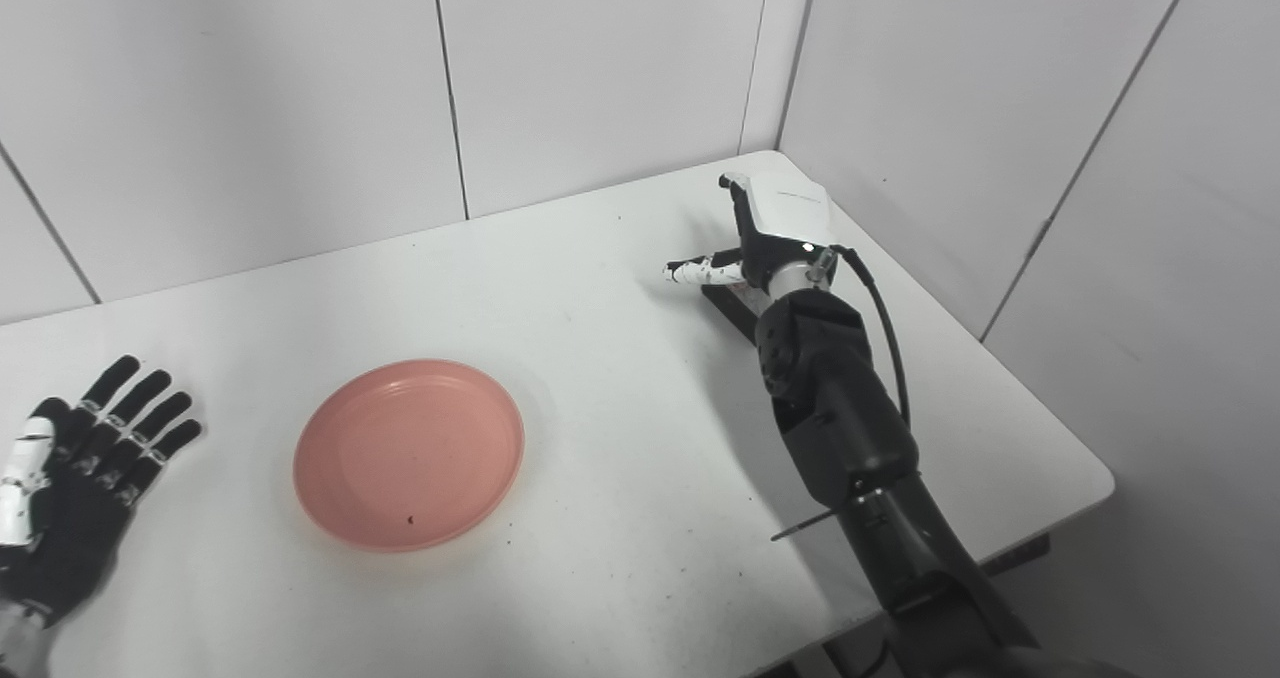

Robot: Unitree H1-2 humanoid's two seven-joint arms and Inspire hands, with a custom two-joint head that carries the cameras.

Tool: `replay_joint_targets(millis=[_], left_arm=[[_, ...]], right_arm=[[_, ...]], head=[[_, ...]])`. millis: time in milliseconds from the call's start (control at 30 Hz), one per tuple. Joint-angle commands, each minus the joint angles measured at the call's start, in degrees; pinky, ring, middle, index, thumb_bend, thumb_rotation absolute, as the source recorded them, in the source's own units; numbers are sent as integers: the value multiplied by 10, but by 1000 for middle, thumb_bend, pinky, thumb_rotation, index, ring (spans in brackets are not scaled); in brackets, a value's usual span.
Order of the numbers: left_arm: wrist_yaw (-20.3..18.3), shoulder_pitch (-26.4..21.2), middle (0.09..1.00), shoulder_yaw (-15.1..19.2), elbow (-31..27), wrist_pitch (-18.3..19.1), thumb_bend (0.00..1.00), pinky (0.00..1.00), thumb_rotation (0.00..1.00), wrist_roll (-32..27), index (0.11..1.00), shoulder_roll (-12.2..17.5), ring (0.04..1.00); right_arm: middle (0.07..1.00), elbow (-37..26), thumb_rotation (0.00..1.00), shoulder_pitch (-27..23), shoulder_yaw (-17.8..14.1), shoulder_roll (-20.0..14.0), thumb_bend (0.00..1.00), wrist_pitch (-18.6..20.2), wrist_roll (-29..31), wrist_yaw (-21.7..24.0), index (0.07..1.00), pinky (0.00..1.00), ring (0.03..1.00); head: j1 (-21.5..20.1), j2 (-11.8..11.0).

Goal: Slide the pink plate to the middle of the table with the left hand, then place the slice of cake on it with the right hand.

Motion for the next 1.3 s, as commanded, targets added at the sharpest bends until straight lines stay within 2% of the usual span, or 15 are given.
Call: replay_joint_targets(millis=[0,167,300,433,567,800,1100,1200,1267], left_arm=[[21,27,885,-3,23,47,432,850,899,23,882,10,864],[22,29,878,-2,14,54,442,831,865,22,872,11,853],[22,29,878,0,13,57,438,838,882,22,874,11,858],[21,29,876,1,14,57,432,839,894,21,874,11,857],[21,29,887,1,12,60,437,836,887,21,881,12,864],[27,31,894,2,-3,72,432,843,901,20,886,9,874],[27,31,890,1,-1,71,430,839,890,23,884,10,867],[27,31,886,1,0,70,428,837,892,23,879,10,866],[27,31,886,1,1,70,429,838,892,23,878,9,866]], right_arm=[[860,-8,589,-28,1,-18,870,1,-4,-10,834,560,784],[858,-1,597,-31,6,-12,874,2,-27,10,835,569,784],[849,15,601,-35,5,-7,894,2,-52,31,839,545,759],[858,34,614,-36,4,-2,901,2,-64,37,841,561,778],[853,48,568,-35,3,0,872,2,-57,31,833,560,766],[850,82,566,-34,10,-9,856,1,-28,5,820,590,785],[859,84,513,-33,5,-8,843,2,-12,0,814,615,809],[856,89,480,-33,6,-11,830,0,7,-16,812,613,803],[842,91,416,-32,6,-12,809,-1,20,-36,796,611,789]], head=[[0,2],[-1,6],[-2,8],[-1,10],[0,11],[0,12],[2,14],[3,15],[3,15]])
